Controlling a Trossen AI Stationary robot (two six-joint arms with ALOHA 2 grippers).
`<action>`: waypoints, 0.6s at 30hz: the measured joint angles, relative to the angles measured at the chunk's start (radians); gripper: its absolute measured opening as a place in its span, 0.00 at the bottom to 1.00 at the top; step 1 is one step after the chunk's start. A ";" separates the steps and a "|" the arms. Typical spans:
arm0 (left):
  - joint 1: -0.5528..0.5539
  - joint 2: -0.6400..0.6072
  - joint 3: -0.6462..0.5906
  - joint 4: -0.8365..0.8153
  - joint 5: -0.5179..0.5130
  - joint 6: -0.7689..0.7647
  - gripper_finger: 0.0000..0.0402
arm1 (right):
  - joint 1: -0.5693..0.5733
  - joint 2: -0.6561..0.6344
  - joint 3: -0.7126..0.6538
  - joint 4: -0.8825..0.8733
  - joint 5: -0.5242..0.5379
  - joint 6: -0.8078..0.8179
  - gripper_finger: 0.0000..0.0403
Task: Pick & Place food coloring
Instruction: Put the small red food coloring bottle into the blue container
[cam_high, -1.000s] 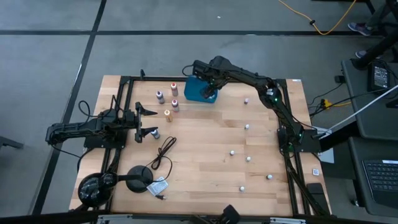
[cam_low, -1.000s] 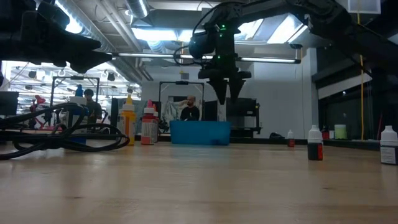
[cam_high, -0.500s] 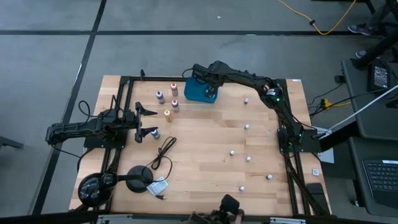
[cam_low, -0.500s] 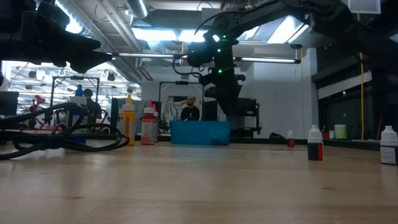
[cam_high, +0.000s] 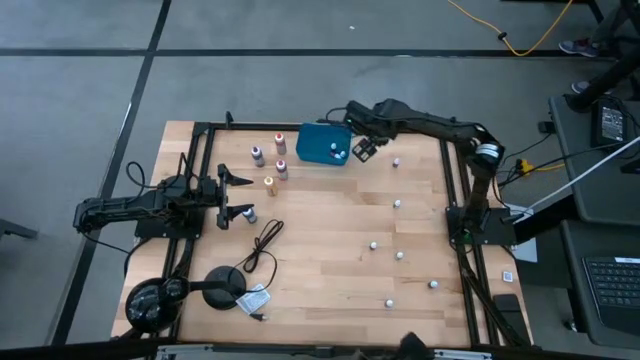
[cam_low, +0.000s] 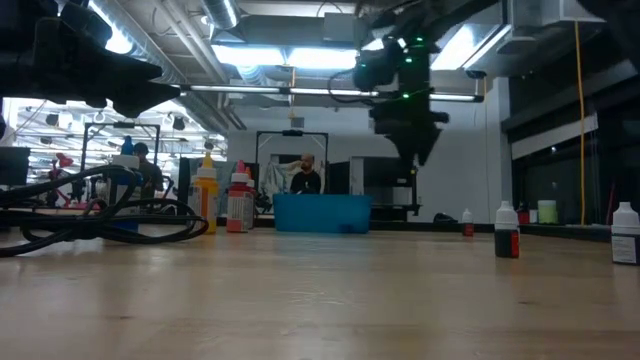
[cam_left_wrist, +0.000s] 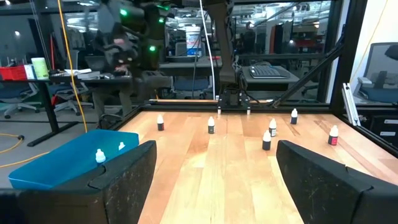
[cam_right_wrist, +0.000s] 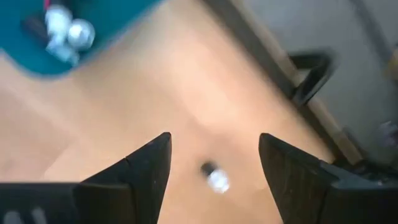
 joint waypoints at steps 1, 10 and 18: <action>0.000 0.000 0.000 0.000 0.000 0.000 0.82 | -0.002 -0.018 -0.033 0.008 -0.019 0.020 0.60; 0.000 0.000 0.000 0.000 0.000 0.000 0.82 | -0.043 -0.136 -0.250 0.088 -0.099 0.170 0.60; 0.000 0.000 0.000 0.000 0.000 0.000 0.82 | -0.109 -0.168 -0.361 0.119 -0.134 0.227 0.60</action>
